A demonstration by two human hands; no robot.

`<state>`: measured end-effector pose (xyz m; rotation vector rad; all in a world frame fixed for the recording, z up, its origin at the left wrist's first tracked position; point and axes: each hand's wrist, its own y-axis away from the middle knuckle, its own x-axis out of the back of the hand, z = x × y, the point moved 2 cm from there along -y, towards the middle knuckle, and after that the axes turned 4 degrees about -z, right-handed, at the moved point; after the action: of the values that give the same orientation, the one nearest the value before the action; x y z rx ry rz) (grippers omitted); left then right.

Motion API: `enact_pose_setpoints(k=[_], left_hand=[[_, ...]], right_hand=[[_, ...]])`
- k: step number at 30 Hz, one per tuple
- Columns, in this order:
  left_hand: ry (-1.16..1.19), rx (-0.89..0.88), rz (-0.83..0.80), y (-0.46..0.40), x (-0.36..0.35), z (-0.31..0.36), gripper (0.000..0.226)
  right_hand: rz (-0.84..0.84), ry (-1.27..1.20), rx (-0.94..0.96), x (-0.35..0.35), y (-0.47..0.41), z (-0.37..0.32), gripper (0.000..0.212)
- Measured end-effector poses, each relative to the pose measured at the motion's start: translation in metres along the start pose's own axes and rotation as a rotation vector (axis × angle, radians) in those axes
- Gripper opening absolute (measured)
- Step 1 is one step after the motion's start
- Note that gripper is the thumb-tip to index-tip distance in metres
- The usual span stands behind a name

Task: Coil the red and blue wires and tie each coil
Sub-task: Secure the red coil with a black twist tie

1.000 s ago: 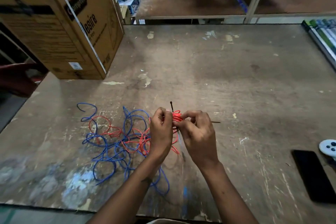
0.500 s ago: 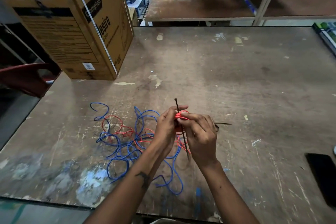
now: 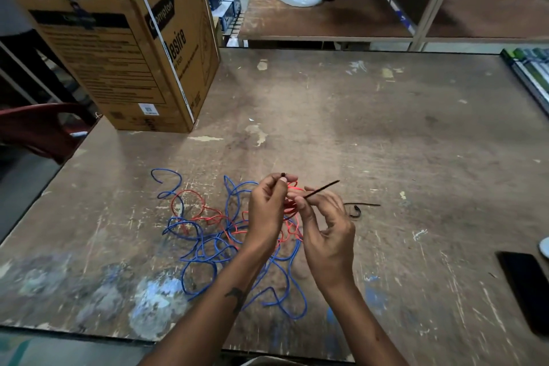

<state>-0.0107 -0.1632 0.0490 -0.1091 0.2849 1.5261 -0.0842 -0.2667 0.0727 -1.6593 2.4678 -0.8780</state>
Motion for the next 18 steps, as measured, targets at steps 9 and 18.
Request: enact_pose_setpoints(k=[9, 18], left_hand=[[-0.356, -0.269, 0.118, 0.017, 0.015, 0.017, 0.019], [-0.532, -0.377, 0.159, 0.026, 0.027, 0.03, 0.016]], right_hand=[[0.038, -0.387, -0.386, -0.008, -0.022, -0.026, 0.039], [-0.145, 0.111, -0.287, -0.004, -0.023, -0.044, 0.008]])
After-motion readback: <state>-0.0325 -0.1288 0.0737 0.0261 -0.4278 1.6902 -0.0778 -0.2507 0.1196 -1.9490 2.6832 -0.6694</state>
